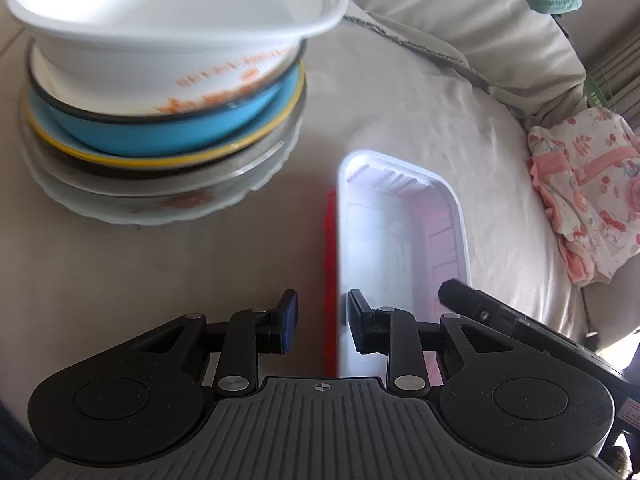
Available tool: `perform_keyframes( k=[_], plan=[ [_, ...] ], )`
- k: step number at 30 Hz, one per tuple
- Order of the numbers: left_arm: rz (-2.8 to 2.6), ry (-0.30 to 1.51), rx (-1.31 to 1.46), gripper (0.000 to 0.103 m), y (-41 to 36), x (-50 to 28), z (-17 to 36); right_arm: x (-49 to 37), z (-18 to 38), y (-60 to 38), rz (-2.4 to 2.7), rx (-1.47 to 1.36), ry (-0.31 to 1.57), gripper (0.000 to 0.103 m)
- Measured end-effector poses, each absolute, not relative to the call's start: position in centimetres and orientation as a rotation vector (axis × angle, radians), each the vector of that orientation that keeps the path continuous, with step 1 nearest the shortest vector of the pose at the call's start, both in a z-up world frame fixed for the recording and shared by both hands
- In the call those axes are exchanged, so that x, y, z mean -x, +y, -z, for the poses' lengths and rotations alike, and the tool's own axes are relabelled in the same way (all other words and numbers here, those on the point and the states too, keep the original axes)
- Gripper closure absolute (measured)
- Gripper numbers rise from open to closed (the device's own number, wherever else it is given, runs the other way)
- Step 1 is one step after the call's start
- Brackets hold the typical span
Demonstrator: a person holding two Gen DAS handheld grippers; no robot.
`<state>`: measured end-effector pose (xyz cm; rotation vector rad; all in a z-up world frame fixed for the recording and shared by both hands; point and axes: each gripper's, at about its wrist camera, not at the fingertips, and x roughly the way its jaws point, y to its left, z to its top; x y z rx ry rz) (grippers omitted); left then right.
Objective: Organize plates and bowls
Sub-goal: 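Move both tools to the white-and-red rectangular tray and grasp its rim, then lift the white-and-red tray and carry it over the bowl stack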
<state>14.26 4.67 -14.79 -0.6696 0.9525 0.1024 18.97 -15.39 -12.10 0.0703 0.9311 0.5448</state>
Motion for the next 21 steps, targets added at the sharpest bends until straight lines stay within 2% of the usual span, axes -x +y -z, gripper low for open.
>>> perform_keyframes(
  k=[1, 7, 9, 11, 21],
  plan=[
    [-0.093, 0.961, 0.666, 0.073, 4.5, -14.6, 15.0, -19.5, 12.2, -15.9, -0.526, -0.080, 0.931, 0.042],
    [-0.084, 0.980, 0.581, 0.075, 2.9, -15.5, 15.3, -20.6, 13.1, -17.1, -0.518, -0.106, 0.963, 0.043],
    [-0.088, 0.983, 0.553, 0.075, 2.6, -15.5, 15.4, -20.3, 13.0, -16.6, -0.551, -0.078, 0.962, 0.048],
    [-0.093, 0.984, 0.533, 0.075, 2.2, -15.4, 15.3, -19.8, 12.8, -15.9, -0.605, -0.058, 0.968, 0.068],
    [-0.098, 0.989, 0.517, 0.075, 2.0, -15.6, 15.3, -19.2, 12.6, -15.3, -0.655, -0.026, 1.001, 0.071]
  ],
)
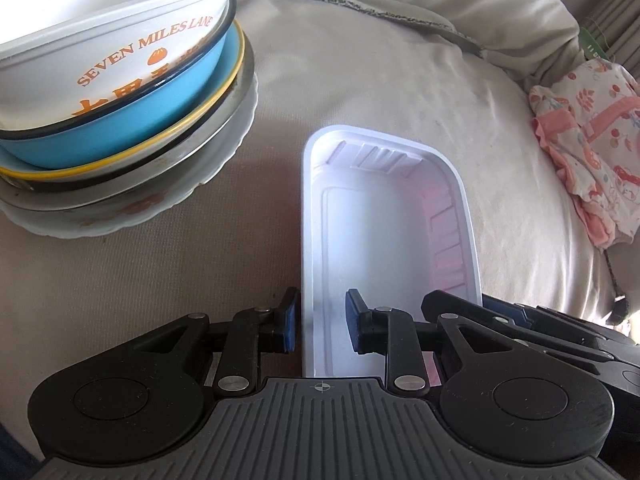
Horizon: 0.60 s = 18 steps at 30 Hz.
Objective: Organize plates and bowls
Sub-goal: 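Lift the white-and-red tray and carry it over the bowl stack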
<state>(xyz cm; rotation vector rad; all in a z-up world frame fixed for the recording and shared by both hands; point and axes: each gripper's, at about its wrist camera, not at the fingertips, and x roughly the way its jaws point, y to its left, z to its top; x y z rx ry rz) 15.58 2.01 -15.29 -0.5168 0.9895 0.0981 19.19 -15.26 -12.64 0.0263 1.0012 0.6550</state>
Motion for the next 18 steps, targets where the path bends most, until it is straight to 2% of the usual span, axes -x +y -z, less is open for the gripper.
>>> perform_keyframes(
  k=[11, 18],
  plan=[
    [-0.080, 1.008, 0.533, 0.075, 2.2, -15.1, 15.4, -18.6, 12.3, -14.5, -0.672, 0.039, 1.008, 0.067],
    [-0.084, 1.001, 0.572, 0.076, 2.6, -14.9, 15.7, -19.5, 13.4, -15.3, -0.608, -0.023, 1.025, 0.067]
  ],
)
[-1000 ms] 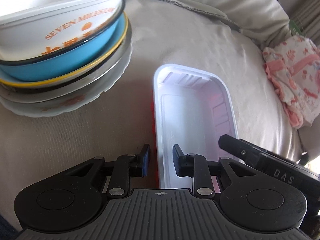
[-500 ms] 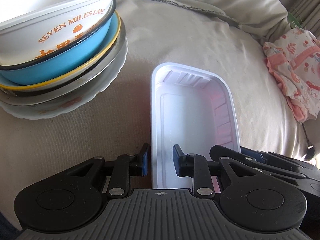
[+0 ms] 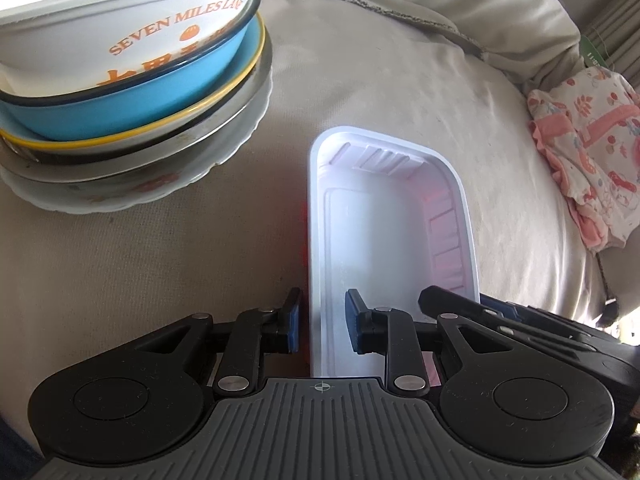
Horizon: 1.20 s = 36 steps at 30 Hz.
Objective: Organize plates and bowls
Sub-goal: 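Lift the white-and-red tray and carry it over the bowl stack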
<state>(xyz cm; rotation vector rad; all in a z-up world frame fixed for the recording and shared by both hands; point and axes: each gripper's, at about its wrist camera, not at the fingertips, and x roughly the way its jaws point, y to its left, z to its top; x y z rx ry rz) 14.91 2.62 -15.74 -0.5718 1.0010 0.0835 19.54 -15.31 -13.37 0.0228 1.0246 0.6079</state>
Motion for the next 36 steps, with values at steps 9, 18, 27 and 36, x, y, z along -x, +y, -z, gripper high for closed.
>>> perform_keyframes(
  k=[9, 18, 27, 36],
  plan=[
    [-0.061, 0.953, 0.529, 0.077, 1.4, -14.6, 14.0, -18.8, 11.9, -15.7, -0.630, -0.054, 0.986, 0.069],
    [0.002, 0.642, 0.447, 0.077, 3.3, -9.8, -0.3, -16.1, -2.0, -16.0, -0.744, -0.072, 0.696, 0.069],
    [-0.157, 0.515, 0.420, 0.075, 11.8, -5.9, -7.1, -16.2, -8.3, -5.4, -0.954, -0.065, 0.607, 0.069],
    [-0.180, 0.635, 0.519, 0.077, 17.5, -8.7, 2.5, -16.8, 0.6, 3.1, -0.869, 0.168, 0.694, 0.068]
  ],
)
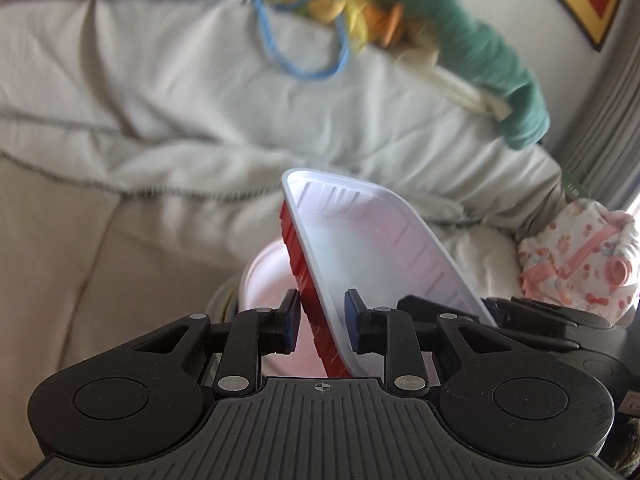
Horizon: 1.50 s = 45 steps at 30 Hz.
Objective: Organize plates and bowls
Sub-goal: 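Lift the white-and-red tray and carry it over the bowl stack, then lower the tray onto the top bowl of the stack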
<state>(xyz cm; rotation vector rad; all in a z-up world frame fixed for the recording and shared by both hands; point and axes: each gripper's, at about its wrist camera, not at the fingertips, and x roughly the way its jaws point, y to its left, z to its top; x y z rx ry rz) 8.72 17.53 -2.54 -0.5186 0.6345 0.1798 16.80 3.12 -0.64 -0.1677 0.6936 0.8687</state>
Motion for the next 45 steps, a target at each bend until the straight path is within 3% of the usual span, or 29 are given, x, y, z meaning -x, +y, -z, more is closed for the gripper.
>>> perform_keyframes(
  k=[5, 25, 45],
  plan=[
    [-0.157, 0.628, 0.588, 0.078, 19.6, -9.0, 3.8, -17.7, 2.2, 3.8, -0.861, 0.165, 0.776, 0.068],
    [-0.147, 0.652, 0.692, 0.079, 23.0, -12.0, 3.7, -22.8, 1.3, 6.4, -0.845, 0.124, 0.793, 0.068],
    [-0.149, 0.648, 0.694, 0.078, 21.3, -7.8, 2.5, -19.9, 1.6, 3.8, -0.894, 0.076, 0.872, 0.066]
  ],
)
